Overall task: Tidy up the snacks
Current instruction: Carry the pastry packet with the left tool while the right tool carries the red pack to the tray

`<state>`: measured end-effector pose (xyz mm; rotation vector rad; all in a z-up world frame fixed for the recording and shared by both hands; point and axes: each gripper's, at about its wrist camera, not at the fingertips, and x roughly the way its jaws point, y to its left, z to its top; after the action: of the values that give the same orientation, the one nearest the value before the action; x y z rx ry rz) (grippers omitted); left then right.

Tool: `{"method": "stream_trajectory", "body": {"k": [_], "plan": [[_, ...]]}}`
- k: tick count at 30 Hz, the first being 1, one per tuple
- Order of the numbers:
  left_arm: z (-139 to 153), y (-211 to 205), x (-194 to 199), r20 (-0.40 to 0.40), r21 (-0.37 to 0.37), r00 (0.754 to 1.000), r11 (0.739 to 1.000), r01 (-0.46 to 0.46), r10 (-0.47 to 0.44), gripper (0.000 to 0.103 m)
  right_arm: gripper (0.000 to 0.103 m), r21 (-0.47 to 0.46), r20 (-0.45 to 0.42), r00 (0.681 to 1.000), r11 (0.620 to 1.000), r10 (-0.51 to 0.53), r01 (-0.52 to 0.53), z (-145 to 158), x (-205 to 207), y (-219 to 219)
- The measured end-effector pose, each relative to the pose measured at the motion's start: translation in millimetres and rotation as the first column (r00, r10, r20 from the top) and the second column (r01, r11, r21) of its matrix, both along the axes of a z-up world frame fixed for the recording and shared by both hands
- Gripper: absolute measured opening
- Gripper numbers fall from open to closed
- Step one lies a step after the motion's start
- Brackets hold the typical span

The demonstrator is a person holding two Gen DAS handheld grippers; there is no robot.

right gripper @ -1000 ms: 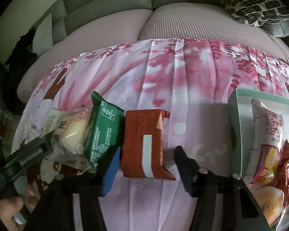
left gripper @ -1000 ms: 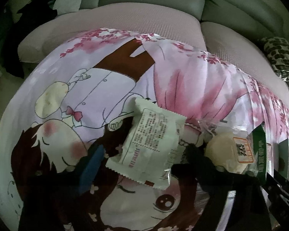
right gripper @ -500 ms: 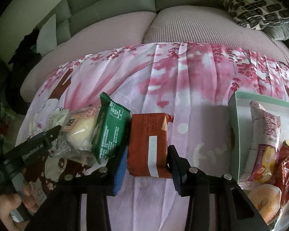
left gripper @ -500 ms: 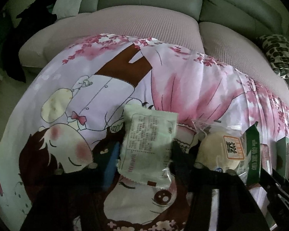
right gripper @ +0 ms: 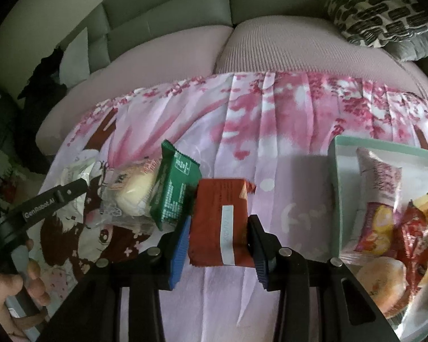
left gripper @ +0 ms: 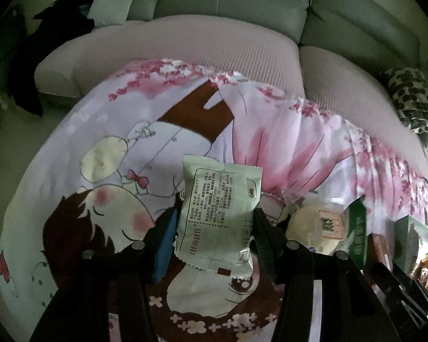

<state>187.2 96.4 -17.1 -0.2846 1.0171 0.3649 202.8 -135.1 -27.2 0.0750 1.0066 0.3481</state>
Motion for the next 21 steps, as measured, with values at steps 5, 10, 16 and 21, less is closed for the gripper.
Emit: {"method": "stream_trajectory", "body": {"k": [5, 10, 16, 21], "plan": [[15.2, -1.2, -4.5, 0.027, 0.002, 1.000, 1.000, 0.003, -0.003, 0.054, 0.043, 0.005, 0.017, 1.000, 1.000, -0.009, 0.009, 8.3, -5.0, -4.8], [29.5, -4.1, -8.3, 0.056, 0.006, 0.998, 1.000, 0.006, -0.007, 0.054, 0.043, 0.037, 0.041, 0.999, 0.999, -0.032, 0.030, 21.5, -12.4, -15.5], [51.7, -24.7, -9.3, 0.113, -0.005, 0.991, 0.998, 0.070, -0.069, 0.054, 0.043, 0.065, 0.118, 0.989, 0.995, -0.086, 0.078, 52.7, -25.8, -37.5], [67.6, -53.7, -5.6, 0.169, -0.037, 0.974, 0.987, 0.158, -0.149, 0.054, 0.043, 0.076, 0.155, 0.976, 0.987, -0.155, 0.145, 69.3, -34.9, -64.1]]}}
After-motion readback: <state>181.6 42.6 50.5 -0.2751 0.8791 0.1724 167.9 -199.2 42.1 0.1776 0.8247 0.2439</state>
